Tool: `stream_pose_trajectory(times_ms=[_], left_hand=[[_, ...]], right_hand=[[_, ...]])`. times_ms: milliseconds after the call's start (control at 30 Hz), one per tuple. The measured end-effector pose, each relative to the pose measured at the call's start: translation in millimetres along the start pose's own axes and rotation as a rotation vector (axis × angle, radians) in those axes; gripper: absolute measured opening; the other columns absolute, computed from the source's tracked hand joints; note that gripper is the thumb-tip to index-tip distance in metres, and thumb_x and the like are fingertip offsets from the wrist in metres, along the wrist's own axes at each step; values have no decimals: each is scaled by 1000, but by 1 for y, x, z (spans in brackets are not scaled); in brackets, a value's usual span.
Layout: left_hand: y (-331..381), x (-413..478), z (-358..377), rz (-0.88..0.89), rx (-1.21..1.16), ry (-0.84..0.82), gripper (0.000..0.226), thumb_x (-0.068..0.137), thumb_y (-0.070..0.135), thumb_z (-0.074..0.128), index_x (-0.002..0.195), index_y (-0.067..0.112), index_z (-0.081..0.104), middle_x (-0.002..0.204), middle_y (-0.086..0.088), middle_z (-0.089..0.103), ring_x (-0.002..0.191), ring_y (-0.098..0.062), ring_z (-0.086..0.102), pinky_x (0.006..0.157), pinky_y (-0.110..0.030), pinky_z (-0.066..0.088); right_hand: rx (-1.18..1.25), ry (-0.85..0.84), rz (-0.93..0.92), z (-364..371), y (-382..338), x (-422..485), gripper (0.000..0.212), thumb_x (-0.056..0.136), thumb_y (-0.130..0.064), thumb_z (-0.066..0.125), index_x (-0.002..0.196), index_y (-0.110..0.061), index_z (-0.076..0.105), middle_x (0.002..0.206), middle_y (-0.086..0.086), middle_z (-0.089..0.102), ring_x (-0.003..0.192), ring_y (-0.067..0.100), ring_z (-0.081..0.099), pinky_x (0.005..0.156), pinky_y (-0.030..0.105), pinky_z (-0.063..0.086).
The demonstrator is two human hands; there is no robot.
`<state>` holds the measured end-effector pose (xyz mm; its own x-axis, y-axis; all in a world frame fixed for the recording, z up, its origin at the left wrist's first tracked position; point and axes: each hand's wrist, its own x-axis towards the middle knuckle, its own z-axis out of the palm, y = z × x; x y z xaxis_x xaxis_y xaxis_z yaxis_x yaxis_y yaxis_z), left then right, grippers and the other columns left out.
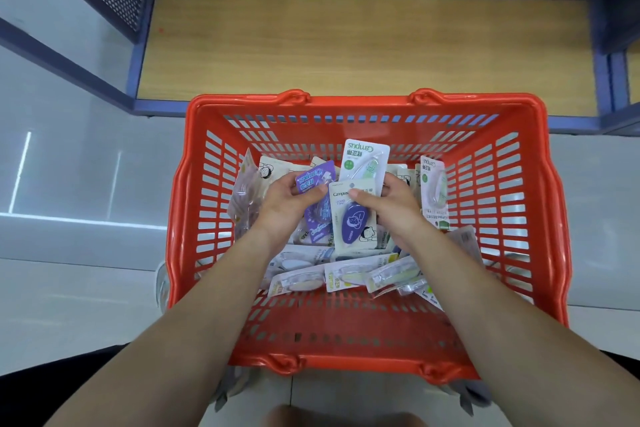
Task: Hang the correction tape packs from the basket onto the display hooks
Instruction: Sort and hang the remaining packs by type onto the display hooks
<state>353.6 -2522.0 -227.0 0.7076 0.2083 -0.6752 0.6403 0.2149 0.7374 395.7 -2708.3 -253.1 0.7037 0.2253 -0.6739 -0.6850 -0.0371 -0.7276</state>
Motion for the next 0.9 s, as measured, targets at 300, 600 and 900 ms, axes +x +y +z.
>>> stream_pose_trajectory(times_ms=[300, 600, 900], left_hand=[[-4, -5, -2, 30, 88, -41, 18, 98, 15, 68, 115, 16, 69, 103, -7, 79, 92, -23, 76, 75, -39, 63], [-1, -14, -1, 55, 135, 29, 29, 91, 5, 74, 117, 15, 67, 108, -3, 78, 101, -21, 75, 96, -47, 59], [11, -22, -9, -1, 97, 125, 20, 101, 10, 61, 120, 14, 62, 114, -14, 75, 99, -34, 73, 92, -55, 58]], right_hand=[[-29, 8, -53, 7, -2, -3, 30, 86, -13, 82, 111, -21, 68, 97, -7, 80, 89, 12, 77, 71, 26, 60], [-79, 52, -79, 14, -8, -10, 29, 95, -29, 73, 121, -18, 68, 107, -6, 78, 95, 10, 75, 73, 24, 55], [-126, 67, -67, -4, -17, -31, 23, 98, -25, 68, 121, -24, 69, 113, -8, 75, 107, 10, 68, 88, 30, 50]])
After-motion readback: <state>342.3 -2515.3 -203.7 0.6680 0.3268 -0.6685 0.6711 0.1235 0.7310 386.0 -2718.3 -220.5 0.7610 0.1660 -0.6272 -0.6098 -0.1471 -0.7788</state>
